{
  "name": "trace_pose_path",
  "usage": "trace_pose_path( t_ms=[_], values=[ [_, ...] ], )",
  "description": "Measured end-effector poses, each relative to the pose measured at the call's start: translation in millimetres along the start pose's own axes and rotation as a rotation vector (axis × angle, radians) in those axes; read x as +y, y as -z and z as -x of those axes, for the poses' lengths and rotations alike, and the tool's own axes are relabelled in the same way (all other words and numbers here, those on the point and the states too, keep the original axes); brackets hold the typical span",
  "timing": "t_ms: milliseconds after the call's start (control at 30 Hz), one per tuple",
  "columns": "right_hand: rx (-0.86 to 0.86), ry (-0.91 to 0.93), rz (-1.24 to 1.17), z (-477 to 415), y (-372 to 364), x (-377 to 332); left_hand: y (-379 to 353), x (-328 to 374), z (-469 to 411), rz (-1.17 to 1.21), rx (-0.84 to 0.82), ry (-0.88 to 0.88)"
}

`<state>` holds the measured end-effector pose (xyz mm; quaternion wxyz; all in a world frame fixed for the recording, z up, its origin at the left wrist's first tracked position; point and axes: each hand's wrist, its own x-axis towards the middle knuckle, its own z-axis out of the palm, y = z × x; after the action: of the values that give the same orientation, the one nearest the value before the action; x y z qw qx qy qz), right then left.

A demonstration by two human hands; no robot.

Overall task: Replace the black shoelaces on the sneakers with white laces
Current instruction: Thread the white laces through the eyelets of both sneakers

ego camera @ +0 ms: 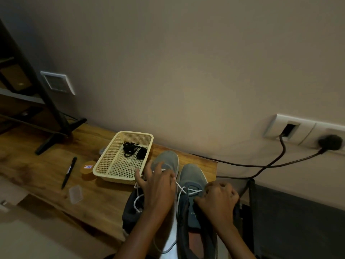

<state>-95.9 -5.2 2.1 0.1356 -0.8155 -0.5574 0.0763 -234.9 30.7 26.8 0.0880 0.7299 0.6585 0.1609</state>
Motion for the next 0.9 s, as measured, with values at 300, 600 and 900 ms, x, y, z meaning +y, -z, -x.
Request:
trace_pose_path(
  t_ms=[300,600,900],
  values=[
    [-0.013,-0.025,-0.009,1,0,-1,-7,2,3,-0.072,-0.137,-0.096],
    [0.017,-0.107,-0.205,3,-14,-2,-4,3,5,-0.134,-0.139,-0.115],
    [0.056,-0.156,-0.331,2,-20,-2,-5,9,8,-0.066,-0.197,-0.204]
  ],
)
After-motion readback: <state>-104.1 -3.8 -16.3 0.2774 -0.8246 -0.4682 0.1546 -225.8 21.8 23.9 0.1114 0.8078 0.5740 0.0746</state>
